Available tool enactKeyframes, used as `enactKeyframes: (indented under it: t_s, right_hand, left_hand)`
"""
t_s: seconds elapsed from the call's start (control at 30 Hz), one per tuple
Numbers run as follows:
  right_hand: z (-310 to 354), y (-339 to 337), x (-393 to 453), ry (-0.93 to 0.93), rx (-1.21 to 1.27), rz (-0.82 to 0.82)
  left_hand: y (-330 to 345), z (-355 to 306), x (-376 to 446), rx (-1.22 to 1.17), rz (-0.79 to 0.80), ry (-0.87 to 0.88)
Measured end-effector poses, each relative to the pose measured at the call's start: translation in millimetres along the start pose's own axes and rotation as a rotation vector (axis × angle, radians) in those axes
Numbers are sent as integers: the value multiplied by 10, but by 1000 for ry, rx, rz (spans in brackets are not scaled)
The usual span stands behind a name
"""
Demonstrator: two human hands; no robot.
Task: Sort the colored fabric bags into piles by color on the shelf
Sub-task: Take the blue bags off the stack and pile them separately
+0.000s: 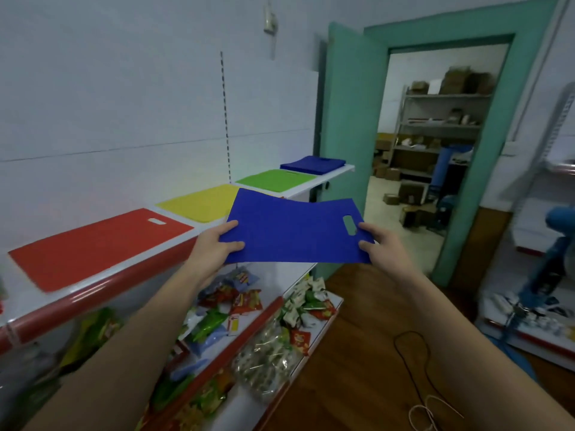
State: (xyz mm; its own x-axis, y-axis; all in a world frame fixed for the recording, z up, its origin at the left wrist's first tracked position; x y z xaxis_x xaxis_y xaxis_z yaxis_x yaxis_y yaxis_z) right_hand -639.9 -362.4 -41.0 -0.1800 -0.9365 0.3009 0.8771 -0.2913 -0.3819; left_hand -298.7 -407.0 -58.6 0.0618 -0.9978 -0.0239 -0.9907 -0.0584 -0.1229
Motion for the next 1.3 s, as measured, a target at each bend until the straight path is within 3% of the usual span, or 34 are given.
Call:
enactKeyframes:
  t_s: [0.33, 0.77, 1.07, 1.3]
  right_hand:
    - [-898, -627, 617, 103, 10, -14]
    - [-1700, -1109, 2171, 164, 6, -69]
    - [-2282, -1573, 3344, 152, 86, -86]
    - [-2866, -2047, 4372, 108, 139, -43]
  left_hand:
    - [1242, 154, 775, -7, 127, -16]
    - [2496, 175, 2564, -132, 274, -38]
    - [3394, 71, 3674, -91, 283, -51]
    - [4206, -98, 4270, -153, 194, -70]
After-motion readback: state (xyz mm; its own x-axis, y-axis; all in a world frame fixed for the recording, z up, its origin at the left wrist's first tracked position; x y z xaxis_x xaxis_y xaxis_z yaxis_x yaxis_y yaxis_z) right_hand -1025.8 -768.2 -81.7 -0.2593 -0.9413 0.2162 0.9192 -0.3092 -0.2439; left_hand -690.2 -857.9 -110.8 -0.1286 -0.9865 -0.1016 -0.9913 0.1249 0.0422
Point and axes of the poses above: each hand's wrist, its own x-axis towards the middle knuckle, its own y-axis out of the palm, z = x × y, the point moved 9 cm from there along x, towards the middle knuckle, and after that the axes turned 8 degrees about -y, right-handed, at the moved point
